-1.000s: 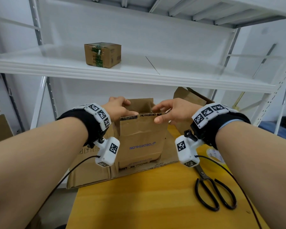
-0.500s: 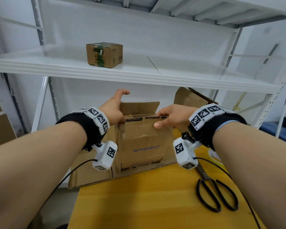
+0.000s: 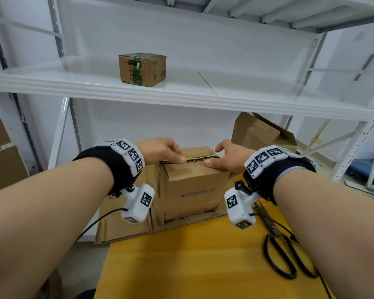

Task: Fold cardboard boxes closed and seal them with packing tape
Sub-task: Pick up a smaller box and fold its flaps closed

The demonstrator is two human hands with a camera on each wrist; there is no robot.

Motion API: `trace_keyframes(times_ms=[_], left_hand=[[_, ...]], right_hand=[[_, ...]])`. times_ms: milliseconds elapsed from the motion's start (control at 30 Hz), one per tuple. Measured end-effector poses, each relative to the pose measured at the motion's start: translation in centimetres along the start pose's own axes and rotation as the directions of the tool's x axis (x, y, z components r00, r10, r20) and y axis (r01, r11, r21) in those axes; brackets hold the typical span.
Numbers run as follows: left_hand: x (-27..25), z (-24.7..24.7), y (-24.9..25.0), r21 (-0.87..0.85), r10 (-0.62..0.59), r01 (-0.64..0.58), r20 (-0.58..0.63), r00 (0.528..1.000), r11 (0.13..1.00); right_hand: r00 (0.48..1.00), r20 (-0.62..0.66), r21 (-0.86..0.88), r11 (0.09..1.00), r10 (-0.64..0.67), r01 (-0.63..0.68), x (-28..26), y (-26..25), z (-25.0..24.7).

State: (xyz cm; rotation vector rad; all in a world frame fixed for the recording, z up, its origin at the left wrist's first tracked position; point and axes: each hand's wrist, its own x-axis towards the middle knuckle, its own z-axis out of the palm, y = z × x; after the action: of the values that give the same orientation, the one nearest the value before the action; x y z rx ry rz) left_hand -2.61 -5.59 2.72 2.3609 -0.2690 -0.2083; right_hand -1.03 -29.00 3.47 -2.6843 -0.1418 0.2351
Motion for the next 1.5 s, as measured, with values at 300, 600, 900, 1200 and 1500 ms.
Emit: trace_keyframes(times_ms=[300, 600, 900, 1200, 1500], left_hand=[[0.8, 0.2, -2.2, 0.051, -0.055, 0.052, 0.055, 0.997, 0.997], [0.5, 0.4, -2.1, 0.030, -0.019, 0.017, 0.060, 0.998, 0.999], [0.2, 0.0, -3.0, -0.149, 0.051, -0.047, 0.025, 0.998, 0.988], [0.1, -0.1, -4.5, -0.160, 0.049, -0.052, -0.027, 0.998, 0.986], [-0.2, 0.4, -4.4, -0.307, -0.037, 0.034, -0.006, 0.999, 0.951]], right_hand=[[0.999, -0.010, 0.072, 0.997, -0.035, 0.035, -0.3, 0.2, 0.3], [0.996, -0.086, 0.008, 1.000, -0.016, 0.017, 0.2, -0.5, 0.6], [0.993, -0.120, 0.051, 0.999, 0.016, -0.010, 0.5, -0.3, 1.3], [0.991, -0.134, 0.065, 0.998, 0.016, -0.008, 0.6, -0.4, 1.9], [0.992, 0.041, 0.106, 0.987, 0.117, -0.121, 0.0, 0.0, 2.0]])
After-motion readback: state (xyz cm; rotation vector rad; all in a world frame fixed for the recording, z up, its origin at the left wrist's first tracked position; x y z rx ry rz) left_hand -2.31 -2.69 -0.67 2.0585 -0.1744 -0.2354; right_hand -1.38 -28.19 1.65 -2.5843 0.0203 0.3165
